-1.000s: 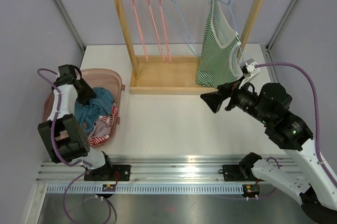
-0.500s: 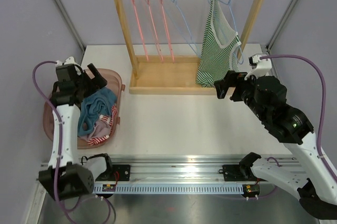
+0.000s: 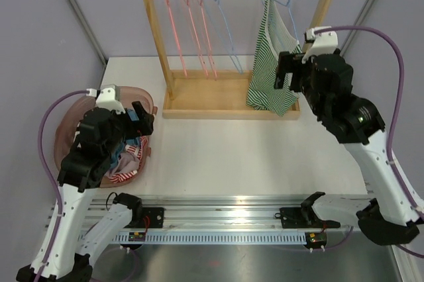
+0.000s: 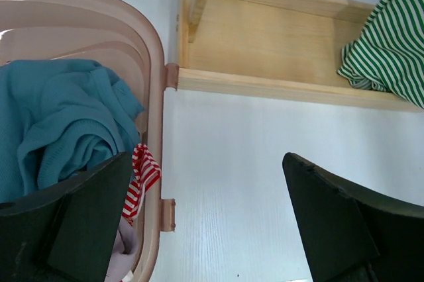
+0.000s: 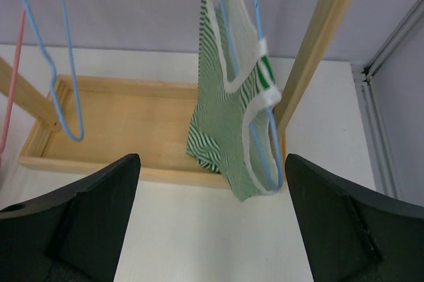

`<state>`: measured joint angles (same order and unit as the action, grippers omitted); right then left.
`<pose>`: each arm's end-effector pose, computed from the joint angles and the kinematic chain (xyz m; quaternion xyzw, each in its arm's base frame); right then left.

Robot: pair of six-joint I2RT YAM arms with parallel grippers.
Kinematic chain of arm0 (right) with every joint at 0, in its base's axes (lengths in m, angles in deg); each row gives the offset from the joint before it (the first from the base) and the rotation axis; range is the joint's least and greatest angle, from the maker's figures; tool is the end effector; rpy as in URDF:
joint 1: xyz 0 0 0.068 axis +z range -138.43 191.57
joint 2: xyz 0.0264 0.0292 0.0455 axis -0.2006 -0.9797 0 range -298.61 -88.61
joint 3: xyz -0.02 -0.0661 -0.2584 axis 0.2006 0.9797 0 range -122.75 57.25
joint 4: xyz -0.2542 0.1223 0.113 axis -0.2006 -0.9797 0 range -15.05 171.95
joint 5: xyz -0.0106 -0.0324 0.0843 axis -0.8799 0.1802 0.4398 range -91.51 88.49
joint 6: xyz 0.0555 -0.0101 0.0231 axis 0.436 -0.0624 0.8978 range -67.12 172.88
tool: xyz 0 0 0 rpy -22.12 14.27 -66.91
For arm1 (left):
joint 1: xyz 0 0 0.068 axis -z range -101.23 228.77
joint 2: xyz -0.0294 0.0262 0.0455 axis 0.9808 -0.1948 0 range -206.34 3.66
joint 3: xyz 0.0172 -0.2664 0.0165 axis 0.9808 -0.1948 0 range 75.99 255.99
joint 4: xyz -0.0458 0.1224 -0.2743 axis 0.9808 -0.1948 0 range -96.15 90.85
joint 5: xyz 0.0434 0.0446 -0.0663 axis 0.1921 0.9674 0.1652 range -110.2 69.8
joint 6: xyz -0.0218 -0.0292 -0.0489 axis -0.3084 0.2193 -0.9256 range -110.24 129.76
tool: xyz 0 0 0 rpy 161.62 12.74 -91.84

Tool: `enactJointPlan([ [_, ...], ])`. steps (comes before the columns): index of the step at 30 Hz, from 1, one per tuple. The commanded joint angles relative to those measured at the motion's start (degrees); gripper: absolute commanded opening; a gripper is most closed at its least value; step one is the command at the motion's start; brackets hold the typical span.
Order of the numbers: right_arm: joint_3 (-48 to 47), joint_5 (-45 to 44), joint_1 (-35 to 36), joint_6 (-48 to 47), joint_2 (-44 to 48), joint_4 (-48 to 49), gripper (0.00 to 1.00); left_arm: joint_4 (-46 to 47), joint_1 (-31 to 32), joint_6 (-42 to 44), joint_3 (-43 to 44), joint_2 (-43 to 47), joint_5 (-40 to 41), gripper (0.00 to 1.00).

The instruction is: Remove the tank top from the hanger

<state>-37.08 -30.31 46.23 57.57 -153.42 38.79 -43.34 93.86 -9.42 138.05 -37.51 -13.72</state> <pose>0.2127 0.1205 0.5156 -0.0484 0.7752 0.0174 0.6296 0.1793 -0.0430 0.3959 -0.0608 0.8323 -0.1167 0.5385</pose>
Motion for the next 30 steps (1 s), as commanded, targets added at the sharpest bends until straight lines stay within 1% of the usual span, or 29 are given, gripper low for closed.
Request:
enactJointPlan([
  [1, -8.7, 3.6, -4.9, -4.3, -7.6, 0.3, 0.98, -0.9, 2.5, 1.7, -3.1, 3.3, 0.7, 0.99],
  [2, -12.9, 4.3, -5.7, -4.3, -9.4, -0.3, 0.98, -0.6, 2.7, 1.7, -3.9, 3.9, 0.3, 0.99],
  [3, -15.1, 5.6, -6.5, -6.1, -11.1, -1.0, 0.98, -0.4, 2.9, 1.9, -4.6, 4.3, -0.6, 0.99],
  [4, -17.4, 6.4, -7.7, -6.4, -14.4, -2.4, 0.97, 0.5, 3.2, 2.3, -6.1, 5.5, -3.0, 0.99],
  [5, -21.1, 6.7, -8.2, -6.8, -15.9, -2.8, 0.97, 0.9, 3.4, 2.2, -6.9, 5.8, -3.8, 0.99],
  [7, -24.8, 7.7, -9.4, -7.8, -20.1, -4.1, 0.96, 1.9, 4.1, 2.5, -8.6, 6.6, -5.9, 0.99],
  [8, -29.0, 9.4, -10.6, -7.9, -21.5, -4.9, 0.95, 2.3, 4.4, 2.3, -10.0, 6.9, -5.7, 0.99],
  [10, -32.9, 11.0, -11.6, -8.5, -25.5, -7.5, 0.92, 2.8, 5.4, 2.8, -11.5, 7.0, -5.4, 0.99],
  [11, -36.5, 12.8, -12.8, -8.6, -26.8, -8.3, 0.88, 3.4, 5.8, 2.8, -12.2, 7.1, -5.0, 0.99],
  [12, -37.9, 14.2, -13.2, -9.2, -27.9, -9.0, 0.86, 3.7, 6.5, 2.7, -13.6, 7.7, -4.6, 0.99],
  [14, -41.4, 15.9, -14.4, -9.0, -30.7, -10.7, 0.84, 4.0, 7.1, 2.7, -13.5, 8.2, -4.7, 0.99],
  [16, -43.5, 17.4, -15.8, -9.2, -33.2, -12.6, 0.81, 4.5, 7.4, 3.0, -13.8, 9.6, -4.3, 0.99],
  [20, -45.9, 20.6, -17.5, -9.1, -35.9, -13.0, 0.75, 4.8, 8.0, 3.0, -14.3, 9.9, -5.2, 0.99],
  [21, -46.3, 21.6, -18.4, -9.0, -36.3, -13.1, 0.70, 4.9, 8.3, 2.9, -14.4, 9.8, -5.1, 0.99],
  [22, -47.2, 23.5, -18.8, -8.9, -37.2, -13.0, 0.68, 4.8, 8.4, 2.9, -14.4, 9.6, -5.2, 0.99],
  [24, -47.9, 25.3, -19.4, -8.5, -38.4, -12.7, 0.59, 5.1, 8.5, 3.0, -14.6, 9.3, -5.7, 0.99],
  [27, -50.2, 26.4, -19.6, -8.3, -40.1, -13.4, 0.52, 5.2, 8.6, 3.0, -14.7, 9.1, -6.0, 0.99],
  [28, -51.0, 26.5, -19.6, -8.3, -40.5, -13.5, 0.46, 5.3, 8.6, 3.0, -14.8, 9.0, -6.0, 0.99],
  [30, -51.3, 27.3, -19.6, -8.0, -41.0, -13.4, 0.42, 5.3, 8.6, 3.0, -14.8, 9.2, -6.0, 0.99],
])
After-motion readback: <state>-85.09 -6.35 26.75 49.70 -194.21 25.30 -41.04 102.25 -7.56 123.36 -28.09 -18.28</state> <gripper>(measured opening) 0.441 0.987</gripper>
